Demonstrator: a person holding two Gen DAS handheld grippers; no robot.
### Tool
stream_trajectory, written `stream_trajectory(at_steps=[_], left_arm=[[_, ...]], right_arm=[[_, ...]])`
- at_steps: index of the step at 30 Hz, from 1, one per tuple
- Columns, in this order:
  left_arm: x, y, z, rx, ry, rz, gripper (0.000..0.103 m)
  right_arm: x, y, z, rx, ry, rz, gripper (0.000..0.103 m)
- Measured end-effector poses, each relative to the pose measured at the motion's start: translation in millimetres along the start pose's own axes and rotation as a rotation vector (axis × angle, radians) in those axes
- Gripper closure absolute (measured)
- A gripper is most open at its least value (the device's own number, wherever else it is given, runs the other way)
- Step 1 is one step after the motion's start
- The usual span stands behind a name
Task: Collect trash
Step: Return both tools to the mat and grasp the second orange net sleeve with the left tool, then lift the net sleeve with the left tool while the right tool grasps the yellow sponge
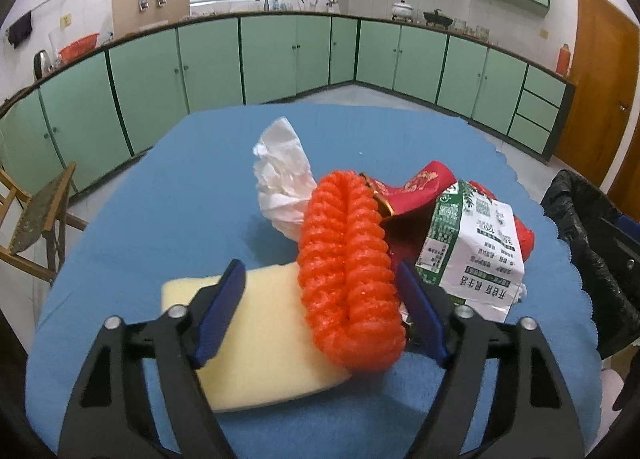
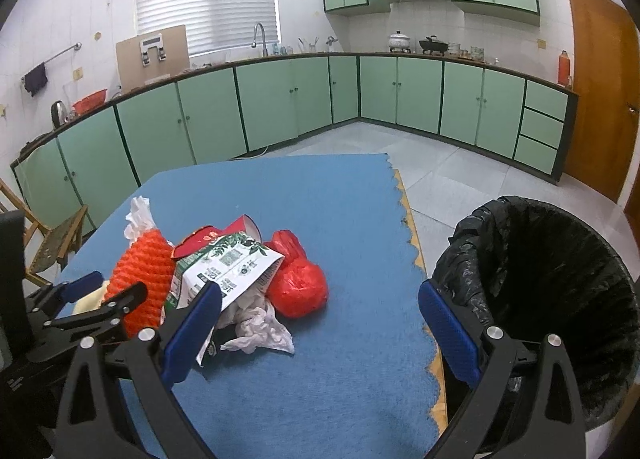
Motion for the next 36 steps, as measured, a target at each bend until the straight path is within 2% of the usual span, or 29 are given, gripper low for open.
stream_trajectory(at_steps=[4, 7, 14, 21, 25, 36], left_arm=[[-6, 2, -5, 0.008, -0.002, -0.010, 0.044], [-7, 3, -4, 0.007, -0.001, -0.006, 0.059], [-14, 5, 9, -0.016, -0.012, -0.005, 0.073], [-16, -4, 34, -0.066, 0.020, 0.030, 0.076], [-12, -10, 47, -0.094, 0.014, 0.033, 0.076], [41, -16, 79, -0.137, -0.094, 0.044, 0.076]], right_arm=[[1, 0, -3, 0.004, -0.003, 0.008, 0.007], [2, 0, -4, 0.007, -0.007, 0.008, 0.007], [14, 2, -6, 0.014, -0.033, 0.021, 0.009], [21, 0, -3, 0.003, -0.049, 0.023, 0.009], [26, -4, 0, -0.008, -0.059, 0.026, 0.009], [76, -9, 3, -0.023, -0.140, 0.066, 0.009]])
Point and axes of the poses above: each gripper's, at about its wrist camera, not at the fingertips, and z roughly against the way its jaws point, x to its left, y to its underside, the point moved 3 cm from there along -z, roughly the way its jaws point, and after that the axes turned 5 degrees about -x, right-handed, at the moved point
